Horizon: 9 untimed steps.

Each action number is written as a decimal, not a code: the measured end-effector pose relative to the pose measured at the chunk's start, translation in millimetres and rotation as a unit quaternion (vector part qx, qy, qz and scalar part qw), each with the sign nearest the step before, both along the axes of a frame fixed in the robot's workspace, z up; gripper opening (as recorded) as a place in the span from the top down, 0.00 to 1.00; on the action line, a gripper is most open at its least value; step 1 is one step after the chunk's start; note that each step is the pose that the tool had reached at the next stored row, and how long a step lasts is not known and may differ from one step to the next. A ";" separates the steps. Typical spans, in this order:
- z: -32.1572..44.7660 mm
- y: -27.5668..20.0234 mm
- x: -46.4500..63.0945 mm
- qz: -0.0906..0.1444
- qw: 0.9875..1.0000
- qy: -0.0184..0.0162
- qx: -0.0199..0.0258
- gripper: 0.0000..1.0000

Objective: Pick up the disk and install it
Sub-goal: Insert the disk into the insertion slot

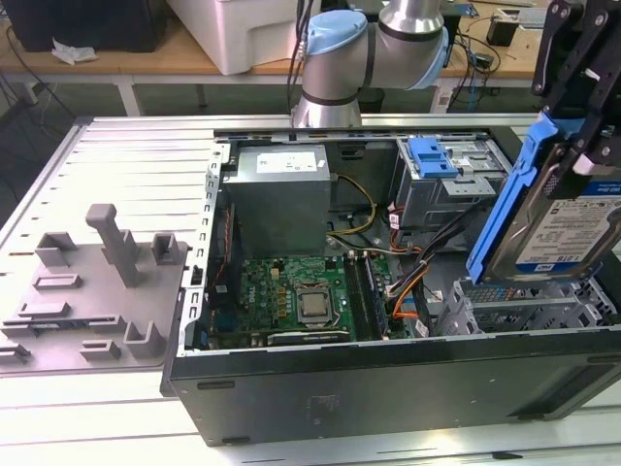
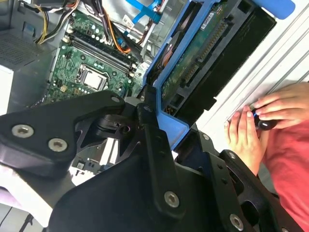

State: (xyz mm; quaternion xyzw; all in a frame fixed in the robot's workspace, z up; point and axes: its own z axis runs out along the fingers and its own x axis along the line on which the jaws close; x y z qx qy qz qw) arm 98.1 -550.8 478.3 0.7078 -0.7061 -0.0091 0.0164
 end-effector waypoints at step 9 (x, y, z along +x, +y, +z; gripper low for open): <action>-6.1 0.0 1.4 0.000 1.000 0.000 0.000 0.63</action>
